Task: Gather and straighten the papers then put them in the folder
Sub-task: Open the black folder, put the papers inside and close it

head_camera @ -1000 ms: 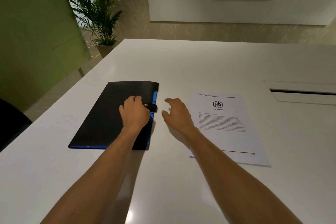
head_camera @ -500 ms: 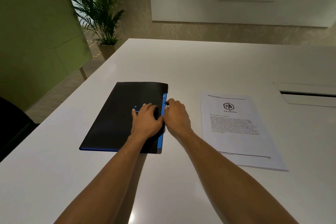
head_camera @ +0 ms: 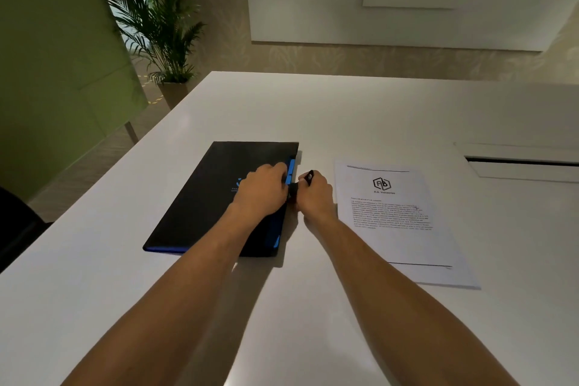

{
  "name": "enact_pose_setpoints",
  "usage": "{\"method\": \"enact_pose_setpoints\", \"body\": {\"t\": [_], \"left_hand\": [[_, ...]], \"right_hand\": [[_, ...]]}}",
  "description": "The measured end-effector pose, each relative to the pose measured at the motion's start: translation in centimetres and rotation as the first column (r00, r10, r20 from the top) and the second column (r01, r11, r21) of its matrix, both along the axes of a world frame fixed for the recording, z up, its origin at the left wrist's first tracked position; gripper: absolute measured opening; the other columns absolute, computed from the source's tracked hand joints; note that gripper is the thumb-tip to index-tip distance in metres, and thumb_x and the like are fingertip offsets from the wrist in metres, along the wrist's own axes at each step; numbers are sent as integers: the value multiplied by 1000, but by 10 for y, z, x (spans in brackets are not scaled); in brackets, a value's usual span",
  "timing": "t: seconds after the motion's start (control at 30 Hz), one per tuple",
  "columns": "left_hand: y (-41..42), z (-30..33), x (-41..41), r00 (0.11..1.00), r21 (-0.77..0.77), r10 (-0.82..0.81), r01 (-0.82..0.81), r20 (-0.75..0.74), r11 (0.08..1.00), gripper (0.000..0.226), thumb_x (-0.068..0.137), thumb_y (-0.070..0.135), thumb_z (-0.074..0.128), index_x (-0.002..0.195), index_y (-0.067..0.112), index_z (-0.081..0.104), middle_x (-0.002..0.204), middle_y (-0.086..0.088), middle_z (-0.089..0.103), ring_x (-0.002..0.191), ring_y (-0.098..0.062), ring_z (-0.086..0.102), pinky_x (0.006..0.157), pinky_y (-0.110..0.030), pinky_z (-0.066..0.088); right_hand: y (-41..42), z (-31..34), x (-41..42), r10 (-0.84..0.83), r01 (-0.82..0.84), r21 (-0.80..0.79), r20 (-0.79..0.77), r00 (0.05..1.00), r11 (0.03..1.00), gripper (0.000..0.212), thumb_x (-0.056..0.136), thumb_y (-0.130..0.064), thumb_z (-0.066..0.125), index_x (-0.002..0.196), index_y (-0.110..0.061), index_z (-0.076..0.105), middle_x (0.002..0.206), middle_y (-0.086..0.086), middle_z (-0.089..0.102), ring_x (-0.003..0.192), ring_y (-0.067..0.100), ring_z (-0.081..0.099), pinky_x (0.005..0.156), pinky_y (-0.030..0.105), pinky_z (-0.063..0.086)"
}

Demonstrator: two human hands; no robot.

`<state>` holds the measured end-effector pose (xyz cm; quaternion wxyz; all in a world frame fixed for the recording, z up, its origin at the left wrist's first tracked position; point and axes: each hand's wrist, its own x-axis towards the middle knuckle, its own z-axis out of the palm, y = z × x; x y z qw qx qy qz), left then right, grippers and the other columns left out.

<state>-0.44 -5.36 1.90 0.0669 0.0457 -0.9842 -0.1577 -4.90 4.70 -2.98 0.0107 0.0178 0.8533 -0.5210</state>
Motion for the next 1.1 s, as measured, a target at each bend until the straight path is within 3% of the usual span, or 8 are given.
{"method": "enact_pose_setpoints", "body": {"t": [0.13,0.3,0.43,0.57,0.73,0.93,1.03,1.1], "left_hand": [[9,47,-5,992,-207,103,-86,70,975,28,95,10,40,118,5,55,118,-18,57,103,-35,57,81,-41,47],[-3,88,-11,972,-233,235,-226,12,946,35,95,25,42,118,2,56,120,-16,58,107,-35,56,78,-38,41],[-3,89,-5,961,-326,268,-235,61,916,95,72,73,61,132,2,42,127,-16,50,115,-32,53,89,-41,45],[-1,79,-3,953,-362,296,-254,65,897,121,54,74,74,139,0,30,135,-18,40,116,-32,54,92,-42,46],[2,78,-1,954,-347,289,-246,75,905,95,70,42,78,140,0,28,142,-21,33,116,-34,54,93,-40,46],[3,75,1,958,-141,261,-244,117,959,57,84,15,62,133,5,34,129,-19,46,111,-34,53,75,-34,42],[6,69,3,964,-81,233,-224,126,971,55,90,11,53,140,8,29,130,-19,50,107,-33,55,73,-34,44],[10,65,3,967,-66,213,-206,137,976,66,93,9,47,151,17,16,137,-20,47,109,-34,56,78,-38,47]], "right_hand": [[9,3,-2,-23,27,-86,46,999,996,14,96,-17,44,92,-15,57,84,1,60,75,20,58,63,35,50],[12,12,-5,-26,65,-263,149,989,963,14,98,-14,45,99,-13,59,96,12,70,82,29,72,75,46,63],[18,28,-7,-28,78,-359,140,990,930,16,101,-11,44,105,-11,59,97,12,69,78,27,74,74,44,63],[19,37,-5,11,46,-390,141,990,919,13,103,-13,44,110,-11,55,101,15,70,75,28,75,75,42,63],[22,41,0,19,31,-403,119,993,915,12,103,-13,44,108,-12,55,104,18,71,76,26,75,72,39,63],[28,41,-3,49,11,-392,141,989,920,16,103,-13,45,116,-8,53,112,19,68,80,30,75,77,47,62],[36,41,-3,126,-61,-344,169,977,937,28,101,-15,50,128,-8,47,112,17,69,82,28,75,78,42,62],[45,41,0,169,-116,-275,177,970,954,47,97,-19,57,139,-10,38,108,15,71,77,20,73,70,32,61]]}}
